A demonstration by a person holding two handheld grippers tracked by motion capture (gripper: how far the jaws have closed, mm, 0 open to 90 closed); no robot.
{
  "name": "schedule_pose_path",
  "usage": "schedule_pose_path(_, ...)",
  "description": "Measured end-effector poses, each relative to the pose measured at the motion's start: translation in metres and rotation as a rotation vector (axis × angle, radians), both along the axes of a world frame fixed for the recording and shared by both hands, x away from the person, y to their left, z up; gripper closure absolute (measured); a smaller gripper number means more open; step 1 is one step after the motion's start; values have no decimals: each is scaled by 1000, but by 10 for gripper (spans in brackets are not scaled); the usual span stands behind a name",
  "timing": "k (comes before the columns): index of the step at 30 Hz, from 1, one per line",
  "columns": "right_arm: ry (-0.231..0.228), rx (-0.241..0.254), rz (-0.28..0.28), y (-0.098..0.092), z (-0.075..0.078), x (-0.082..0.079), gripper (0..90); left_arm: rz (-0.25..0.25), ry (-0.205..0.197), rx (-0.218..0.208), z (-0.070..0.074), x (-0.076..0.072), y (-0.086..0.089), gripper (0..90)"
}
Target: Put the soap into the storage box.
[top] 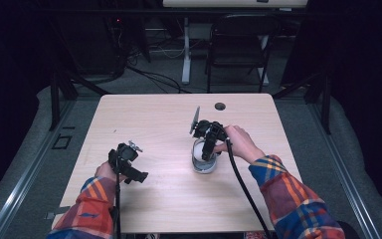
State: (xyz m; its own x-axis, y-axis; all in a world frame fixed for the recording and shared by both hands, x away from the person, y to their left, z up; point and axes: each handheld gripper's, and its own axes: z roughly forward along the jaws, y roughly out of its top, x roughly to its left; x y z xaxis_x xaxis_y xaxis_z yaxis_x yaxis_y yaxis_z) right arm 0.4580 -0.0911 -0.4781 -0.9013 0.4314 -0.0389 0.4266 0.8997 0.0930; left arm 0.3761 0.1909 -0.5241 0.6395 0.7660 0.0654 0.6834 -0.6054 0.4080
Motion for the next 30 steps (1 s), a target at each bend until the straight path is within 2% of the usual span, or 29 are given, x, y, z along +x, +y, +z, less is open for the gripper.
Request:
schedule_pose_path(10,-51,57,4,-16,26,-15,86,1,0,1,0,0,0,0)
schedule_pose_path(15,-70,73,-6,-30,39,-25,52,0,2,3,0,0,0,0)
schedule_pose_path(20,-86,78,-33,-52,50,-35,31,0,1,3,0,0,-1,0)
schedule_pose_path(24,-102,72,-53,-71,54,-42,22,3,-4,1,0,-1,0,0)
schedule_pose_path(30,-110,90,-116,-103,48,-53,9,2,-6,1,0,-1,-1,0)
